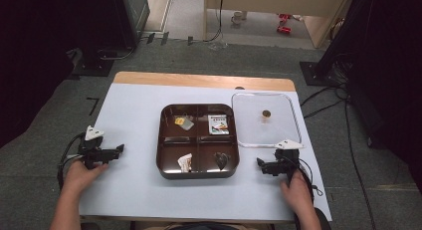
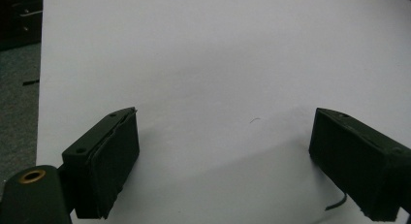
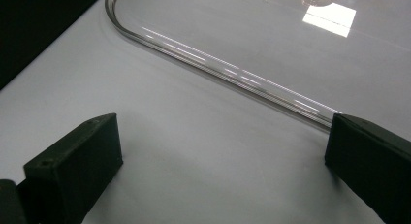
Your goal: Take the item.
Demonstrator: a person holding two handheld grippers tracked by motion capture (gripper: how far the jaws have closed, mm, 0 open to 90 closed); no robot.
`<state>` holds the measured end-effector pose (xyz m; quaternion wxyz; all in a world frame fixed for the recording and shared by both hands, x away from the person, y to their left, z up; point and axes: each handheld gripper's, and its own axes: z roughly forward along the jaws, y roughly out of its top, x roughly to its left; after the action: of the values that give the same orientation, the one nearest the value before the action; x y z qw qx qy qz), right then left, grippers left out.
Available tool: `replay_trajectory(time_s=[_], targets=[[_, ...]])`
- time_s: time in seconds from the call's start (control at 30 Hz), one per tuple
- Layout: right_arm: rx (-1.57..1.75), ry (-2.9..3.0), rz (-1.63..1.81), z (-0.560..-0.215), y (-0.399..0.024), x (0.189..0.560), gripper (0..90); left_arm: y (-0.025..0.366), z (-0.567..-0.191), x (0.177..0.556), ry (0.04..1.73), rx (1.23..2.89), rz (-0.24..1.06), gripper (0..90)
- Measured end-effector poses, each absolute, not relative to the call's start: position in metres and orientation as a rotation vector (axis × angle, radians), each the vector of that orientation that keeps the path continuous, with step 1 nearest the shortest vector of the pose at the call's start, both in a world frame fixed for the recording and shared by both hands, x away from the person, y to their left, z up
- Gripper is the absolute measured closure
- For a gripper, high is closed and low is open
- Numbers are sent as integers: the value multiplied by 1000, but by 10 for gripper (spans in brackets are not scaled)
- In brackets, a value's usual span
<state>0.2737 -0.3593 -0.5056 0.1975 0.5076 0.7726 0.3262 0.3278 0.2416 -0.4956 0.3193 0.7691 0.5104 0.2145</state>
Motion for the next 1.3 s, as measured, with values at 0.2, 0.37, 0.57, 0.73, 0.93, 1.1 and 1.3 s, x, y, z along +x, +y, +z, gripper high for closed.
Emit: replay_trajectory(time_s=[0.2, 0.37, 0.57, 0.73, 0.93, 1.1, 1.3], targets=[[1421, 2163, 913, -506, -359, 274, 0, 241, -495, 328, 1340, 2024, 569, 107], [1421, 2163, 913, -506, -359, 274, 0, 240, -495, 328, 1359, 2024, 569, 109], [1419, 2162, 913, -506, -359, 274, 0, 239, -493, 327, 1377, 2021, 560, 126], [1421, 2163, 914, -506, -359, 274, 0, 241, -489, 330, 1404, 2029, 519, 160], [1421, 2162, 914, -506, -359, 274, 0, 242, -484, 332, 1422, 2056, 466, 161], [1420, 2162, 914, -506, -359, 274, 0, 245, -481, 334, 1431, 2069, 431, 198], [1418, 2163, 913, -506, -360, 274, 0, 247, -475, 337, 1448, 2064, 338, 252]])
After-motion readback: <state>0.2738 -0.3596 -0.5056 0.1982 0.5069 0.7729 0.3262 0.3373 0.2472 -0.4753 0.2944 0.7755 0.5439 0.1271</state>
